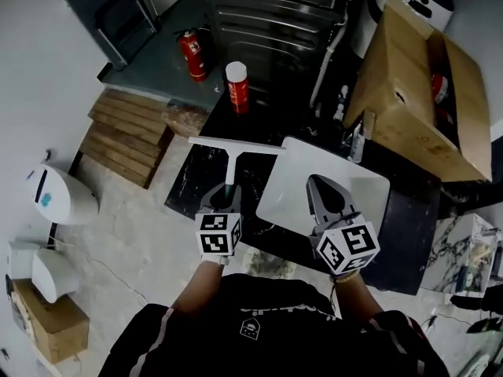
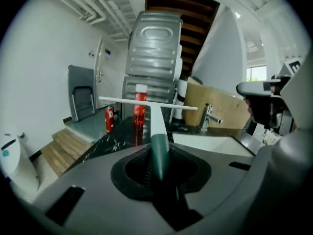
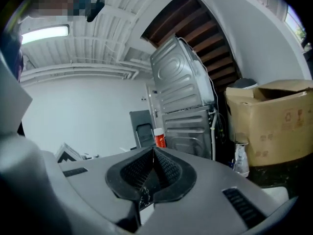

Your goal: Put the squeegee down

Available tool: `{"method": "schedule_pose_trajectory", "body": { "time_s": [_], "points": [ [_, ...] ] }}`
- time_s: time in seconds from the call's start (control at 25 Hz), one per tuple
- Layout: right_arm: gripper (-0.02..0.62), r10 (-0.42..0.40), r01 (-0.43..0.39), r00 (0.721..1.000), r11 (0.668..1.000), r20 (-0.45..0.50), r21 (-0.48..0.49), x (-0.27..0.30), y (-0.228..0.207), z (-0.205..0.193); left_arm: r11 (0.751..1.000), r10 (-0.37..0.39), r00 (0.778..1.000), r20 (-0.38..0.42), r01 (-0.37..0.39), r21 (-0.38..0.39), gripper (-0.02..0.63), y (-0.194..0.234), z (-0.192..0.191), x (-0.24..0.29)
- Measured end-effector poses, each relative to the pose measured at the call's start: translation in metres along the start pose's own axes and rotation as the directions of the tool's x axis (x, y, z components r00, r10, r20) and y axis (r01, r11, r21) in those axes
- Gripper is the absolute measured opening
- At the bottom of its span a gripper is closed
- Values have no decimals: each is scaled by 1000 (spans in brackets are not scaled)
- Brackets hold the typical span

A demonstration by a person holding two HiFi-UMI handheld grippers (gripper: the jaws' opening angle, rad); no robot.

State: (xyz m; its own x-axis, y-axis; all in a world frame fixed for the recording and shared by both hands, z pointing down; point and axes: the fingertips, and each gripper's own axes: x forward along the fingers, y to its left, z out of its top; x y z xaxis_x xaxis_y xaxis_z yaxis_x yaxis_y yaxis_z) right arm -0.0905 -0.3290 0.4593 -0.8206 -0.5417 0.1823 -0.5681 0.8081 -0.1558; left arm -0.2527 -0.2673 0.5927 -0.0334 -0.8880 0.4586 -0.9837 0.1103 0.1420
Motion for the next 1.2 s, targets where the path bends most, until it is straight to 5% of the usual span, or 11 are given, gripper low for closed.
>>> {"method": "schedule_pose_trajectory", "body": {
  "time_s": [0.24, 0.56, 0.8, 0.92, 1.04, 1.2],
  "points": [
    [38, 24, -23, 998, 1000, -64, 11, 33, 14, -22, 1000, -3, 976, -220, -3, -26, 83, 29, -57, 41],
    [38, -18, 18, 998, 1000, -56, 5, 40, 0, -13, 1000, 23, 968, -248, -23, 2, 162, 51, -51, 60],
    [38, -51, 51, 999, 999, 5, -17, 23, -11, 15, 996, 64, 995, -81, -58, 64, 164, 56, 23, 42],
    [38, -99, 101, 993, 994, 62, -30, 2, -27, 36, 993, 2, 996, 89, -12, 117, 87, 30, 84, 28],
    [38, -160, 167, 978, 985, 133, -45, -29, -46, 66, 982, -119, 959, 257, 76, 171, 19, -11, 148, 7],
    [38, -249, 268, 943, 961, 223, -61, -81, -69, 102, 939, -257, 871, 419, 124, 320, 14, -78, 214, -26]
  ]
}}
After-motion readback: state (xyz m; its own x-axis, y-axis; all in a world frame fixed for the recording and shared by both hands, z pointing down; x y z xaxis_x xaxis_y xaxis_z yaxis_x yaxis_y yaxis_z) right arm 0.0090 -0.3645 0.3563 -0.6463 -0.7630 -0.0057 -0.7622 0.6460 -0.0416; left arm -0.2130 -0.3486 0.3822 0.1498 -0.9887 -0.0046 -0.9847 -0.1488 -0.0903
